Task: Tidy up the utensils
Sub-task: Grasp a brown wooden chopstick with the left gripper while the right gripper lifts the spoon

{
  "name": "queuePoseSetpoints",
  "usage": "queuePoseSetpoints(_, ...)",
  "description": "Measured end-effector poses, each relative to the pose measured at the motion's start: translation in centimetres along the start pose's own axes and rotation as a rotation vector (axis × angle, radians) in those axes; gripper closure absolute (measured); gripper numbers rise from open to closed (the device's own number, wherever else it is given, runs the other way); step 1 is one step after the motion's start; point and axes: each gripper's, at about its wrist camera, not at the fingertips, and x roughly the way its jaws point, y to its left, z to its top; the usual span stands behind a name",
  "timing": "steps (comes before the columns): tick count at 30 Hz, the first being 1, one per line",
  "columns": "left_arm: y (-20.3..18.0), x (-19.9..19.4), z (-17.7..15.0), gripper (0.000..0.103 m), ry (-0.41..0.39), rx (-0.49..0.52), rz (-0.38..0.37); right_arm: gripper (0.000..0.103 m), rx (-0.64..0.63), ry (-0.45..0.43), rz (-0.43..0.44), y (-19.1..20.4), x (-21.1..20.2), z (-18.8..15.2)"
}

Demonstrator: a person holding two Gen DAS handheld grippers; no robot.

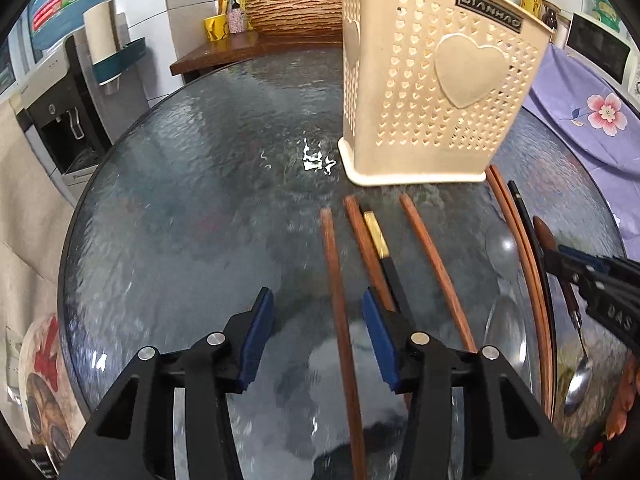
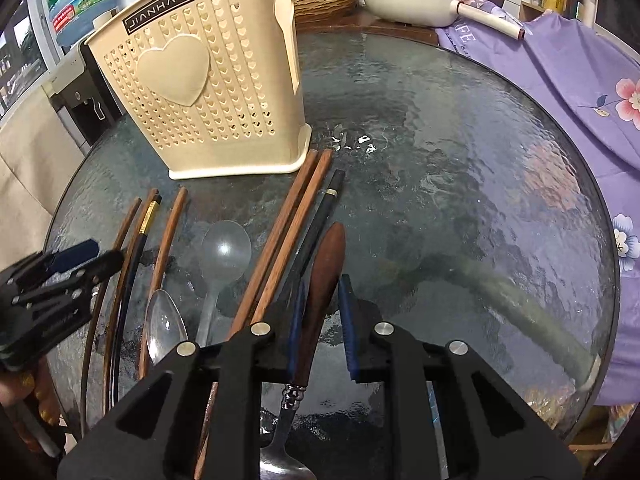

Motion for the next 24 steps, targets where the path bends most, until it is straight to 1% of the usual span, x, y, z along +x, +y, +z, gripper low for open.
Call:
queuePoseSetpoints(2, -0.1, 0.4, 0.6, 0.060, 0.001, 0.007, 0.005, 0.085, 0.000, 0.006, 0.002, 0.0, 0.2, 0.3)
queuePoseSetpoints(3, -0.2, 0.6, 0.9, 0.064, 0.001, 0.010, 0.005, 0.085, -0.002, 0.007, 0.002, 0.0, 0.2, 0.4)
queuePoseSetpoints(4, -0.2, 0.7, 1.2, 0.070, 0.001, 0.011, 0.006, 0.085, -0.004, 0.007, 0.005, 0.0, 0.3, 0.5)
queuePoseSetpoints(5, -0.2, 0.8, 1.3, 0.073, 0.000, 0.011, 0.006, 0.085, -0.002, 0.005, 0.010, -0.1, 0.4, 0.6)
queuePoseSetpoints(7, -0.2, 0.9, 1.6, 0.090, 0.002, 0.011, 0.013, 0.086, 0.010, 0.004, 0.022, -0.4, 0.5, 0.8)
queuePoseSetpoints(9, -0.2, 0.9, 1.6, 0.095, 0.005, 0.007, 0.014, 0.088, 0.027, 0.000, 0.036, -0.7, 0.6, 0.9)
queuePoseSetpoints(13, 0.1, 1.0, 1.8, 0.096, 0.006, -0.020, -0.007, 0.089, 0.044, -0.025, 0.053, -1.4, 0.5, 0.9)
queuePoseSetpoints(17, 0.3, 0.9, 2.0, 0.096, 0.006, -0.044, -0.039, 0.089, 0.065, -0.060, 0.090, -2.0, -0.2, 1.2)
queuePoseSetpoints(19, 0.3, 0.6, 2.1, 0.096, -0.006, -0.052, -0.054, 0.089, 0.078, -0.078, 0.118, -2.3, -0.7, 1.4)
queuePoseSetpoints(22, 0.4, -1.0, 2.6, 0.096, -0.047, -0.066, -0.082, 0.089, 0.094, -0.130, 0.169, -2.8, -1.9, 1.8)
queuePoseSetpoints(24, 0.6, -2.2, 3.0, 0.096, -0.075, -0.074, -0.104, 0.089, 0.096, -0.160, 0.203, -2.8, -3.2, 1.4)
